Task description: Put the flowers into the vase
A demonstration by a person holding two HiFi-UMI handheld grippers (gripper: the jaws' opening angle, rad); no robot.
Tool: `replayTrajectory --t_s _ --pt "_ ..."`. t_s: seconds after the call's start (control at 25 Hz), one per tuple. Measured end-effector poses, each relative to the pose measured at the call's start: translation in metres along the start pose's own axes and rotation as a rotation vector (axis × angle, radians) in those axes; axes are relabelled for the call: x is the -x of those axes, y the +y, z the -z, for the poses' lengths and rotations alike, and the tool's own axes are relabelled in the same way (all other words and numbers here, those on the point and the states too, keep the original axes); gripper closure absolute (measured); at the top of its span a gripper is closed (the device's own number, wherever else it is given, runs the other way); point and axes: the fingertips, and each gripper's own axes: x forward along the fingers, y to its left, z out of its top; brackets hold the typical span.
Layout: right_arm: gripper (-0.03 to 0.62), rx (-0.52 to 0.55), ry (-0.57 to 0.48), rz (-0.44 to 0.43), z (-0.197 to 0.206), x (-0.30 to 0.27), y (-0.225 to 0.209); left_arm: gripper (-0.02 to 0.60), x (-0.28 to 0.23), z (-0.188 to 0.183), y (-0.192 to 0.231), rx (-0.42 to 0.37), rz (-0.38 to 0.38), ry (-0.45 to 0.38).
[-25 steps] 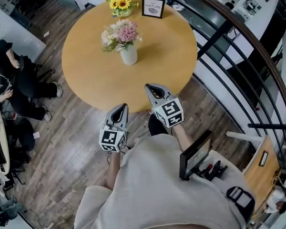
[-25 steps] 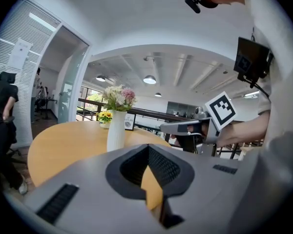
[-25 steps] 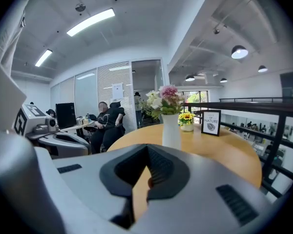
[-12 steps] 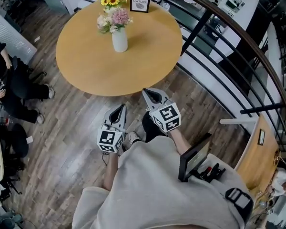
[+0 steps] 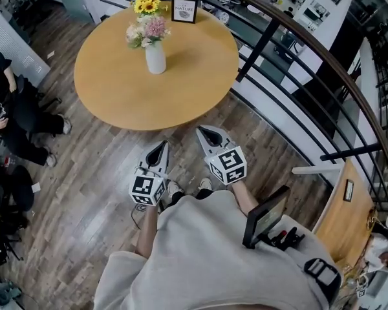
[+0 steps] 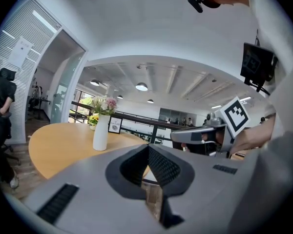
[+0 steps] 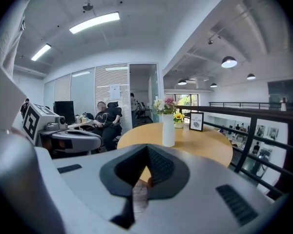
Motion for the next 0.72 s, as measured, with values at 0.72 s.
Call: replayTrajectory --t_s 0.72 --pt "0.586 -0.006 -0.046 -0.063 -0.008 0.001 -0.024 0.575 -0.032 -0.006 -0.036 -0.051 -0.013 0.023"
